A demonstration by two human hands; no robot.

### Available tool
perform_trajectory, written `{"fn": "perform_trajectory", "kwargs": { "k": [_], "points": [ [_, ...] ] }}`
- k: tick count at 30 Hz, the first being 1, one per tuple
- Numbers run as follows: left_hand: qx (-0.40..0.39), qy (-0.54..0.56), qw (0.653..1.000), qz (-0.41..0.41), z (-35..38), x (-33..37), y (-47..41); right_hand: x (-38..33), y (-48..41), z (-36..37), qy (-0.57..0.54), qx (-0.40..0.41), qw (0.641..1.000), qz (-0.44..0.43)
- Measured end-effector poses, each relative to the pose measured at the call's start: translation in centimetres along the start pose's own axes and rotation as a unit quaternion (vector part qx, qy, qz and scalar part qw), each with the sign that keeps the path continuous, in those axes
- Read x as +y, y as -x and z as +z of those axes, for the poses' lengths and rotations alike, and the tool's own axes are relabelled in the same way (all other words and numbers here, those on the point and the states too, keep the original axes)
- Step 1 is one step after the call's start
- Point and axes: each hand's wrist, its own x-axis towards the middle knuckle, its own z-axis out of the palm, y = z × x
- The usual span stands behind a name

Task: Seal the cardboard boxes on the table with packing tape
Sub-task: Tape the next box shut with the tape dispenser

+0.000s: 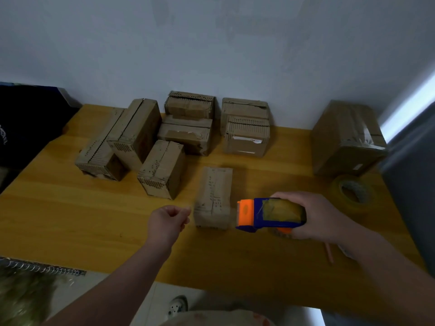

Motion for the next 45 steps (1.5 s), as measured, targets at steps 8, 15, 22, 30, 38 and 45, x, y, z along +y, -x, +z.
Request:
{"fn": "perform_trajectory", "kwargs": {
  "k": [8,15,22,30,38,45],
  "points": [
    [0.016,-0.026,1.000,0.004,0.5,-0.6,-0.6,1.2,-1.2,0.8,0.032,-0.011,0.999,0.000],
    [0.019,-0.049,0.999,-0.008,0.9,-1.6,-1.6,1.8,-2.1,1.7,0.018,-0.049,0.998,0.024],
    [-0.035,-0.027,0.999,-0.018,1.1,-2.1,-2.0,1.2,-2.4,2.4,-0.012,-0.063,0.996,0.054],
    [-0.069,-0.121,0.990,-0.018,1.1,-2.0,-2.5,0.7,-2.0,2.7,-0.019,-0.047,0.996,0.077],
    [0.007,-0.068,0.996,0.065,1.6,-0.5,-0.3,-0.1,-2.3,3.3,-0.014,-0.062,0.994,0.088],
    [-0.142,-0.115,0.983,0.036,1.2,-1.2,-1.0,0.1,-2.4,4.3,-0.047,-0.045,0.990,0.123]
  ]
}}
